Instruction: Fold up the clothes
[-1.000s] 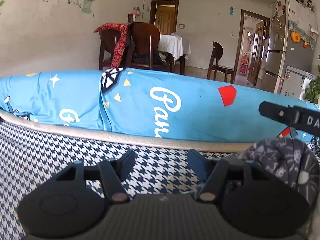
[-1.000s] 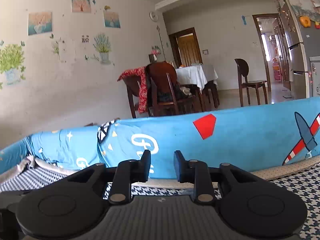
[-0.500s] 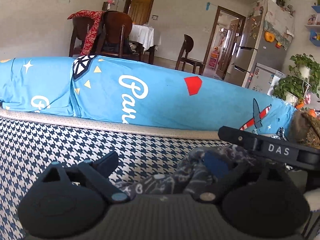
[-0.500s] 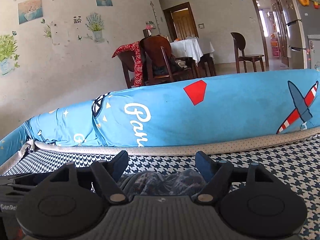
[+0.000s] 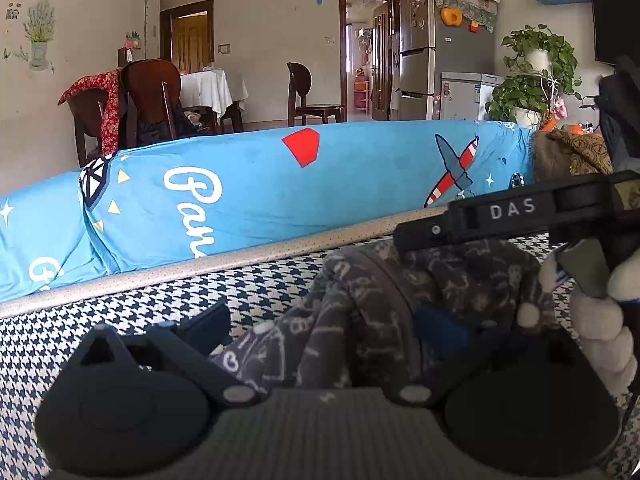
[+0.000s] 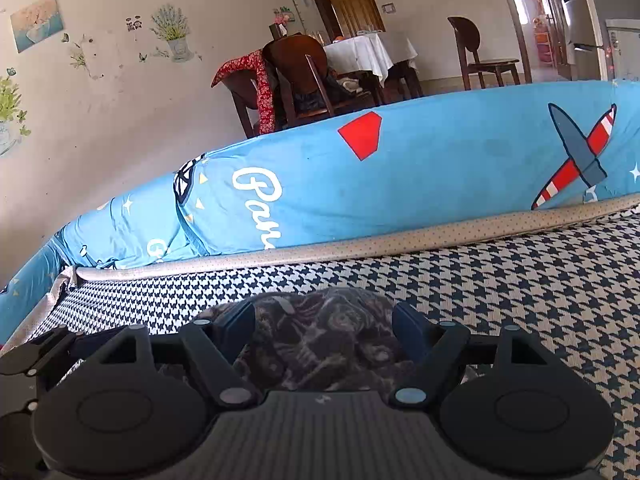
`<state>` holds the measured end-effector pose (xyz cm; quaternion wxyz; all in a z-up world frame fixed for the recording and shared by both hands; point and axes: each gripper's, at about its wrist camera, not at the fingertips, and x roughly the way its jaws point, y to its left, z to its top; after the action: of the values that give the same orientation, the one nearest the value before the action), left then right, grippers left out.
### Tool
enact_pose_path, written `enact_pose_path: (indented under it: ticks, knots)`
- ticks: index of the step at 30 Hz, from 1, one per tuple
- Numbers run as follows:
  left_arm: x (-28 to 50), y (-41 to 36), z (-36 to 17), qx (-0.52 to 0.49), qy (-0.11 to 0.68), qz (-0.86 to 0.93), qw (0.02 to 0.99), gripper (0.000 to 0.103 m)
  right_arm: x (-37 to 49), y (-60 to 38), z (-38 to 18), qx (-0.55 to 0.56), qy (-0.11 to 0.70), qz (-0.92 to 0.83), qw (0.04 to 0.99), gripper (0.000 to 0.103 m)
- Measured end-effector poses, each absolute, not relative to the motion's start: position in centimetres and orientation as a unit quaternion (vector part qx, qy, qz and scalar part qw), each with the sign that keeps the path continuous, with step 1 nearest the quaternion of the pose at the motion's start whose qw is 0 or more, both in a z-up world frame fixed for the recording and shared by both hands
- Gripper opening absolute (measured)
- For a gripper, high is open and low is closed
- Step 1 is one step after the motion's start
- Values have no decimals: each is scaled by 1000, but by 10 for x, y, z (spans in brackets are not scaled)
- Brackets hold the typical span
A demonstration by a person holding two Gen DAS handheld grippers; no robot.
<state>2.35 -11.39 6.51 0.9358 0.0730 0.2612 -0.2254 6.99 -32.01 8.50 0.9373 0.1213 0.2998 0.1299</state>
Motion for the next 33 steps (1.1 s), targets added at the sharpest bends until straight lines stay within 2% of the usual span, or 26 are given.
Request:
enact_pose_path:
  ticks: [2, 6, 8, 14, 18, 21, 23, 24, 26, 29, 33]
  knots:
    - [23, -114, 62, 74, 265, -225, 935, 103, 66, -325, 83, 124, 309, 133, 933, 88]
    - [21, -117, 55, 83, 273, -225, 932, 103, 60, -334, 78, 130, 323, 121, 930, 92]
    - [21, -119, 51, 88, 279, -228, 929, 103, 61, -338, 73, 143, 335, 121, 924, 102]
    - [18, -133, 34, 117, 300, -242, 915, 103, 76, -344, 34, 219, 402, 124, 880, 103]
    - [19, -142, 22, 134, 308, -232, 913, 103, 79, -343, 25, 227, 400, 123, 879, 102]
    - [22, -144, 19, 132, 308, -221, 916, 102, 80, -341, 26, 228, 390, 131, 883, 85]
    - [21, -146, 19, 131, 300, -216, 920, 94, 80, -339, 28, 231, 379, 141, 885, 56]
    - [21, -147, 20, 131, 297, -214, 921, 92, 80, -338, 30, 233, 373, 145, 886, 49]
    - [20, -148, 21, 129, 290, -210, 925, 85, 80, -334, 34, 237, 362, 152, 888, 30]
    - [17, -149, 24, 128, 276, -197, 932, 77, 82, -329, 41, 240, 348, 164, 891, 23]
    - [13, -153, 32, 129, 248, -170, 945, 74, 83, -331, 52, 262, 322, 184, 891, 19]
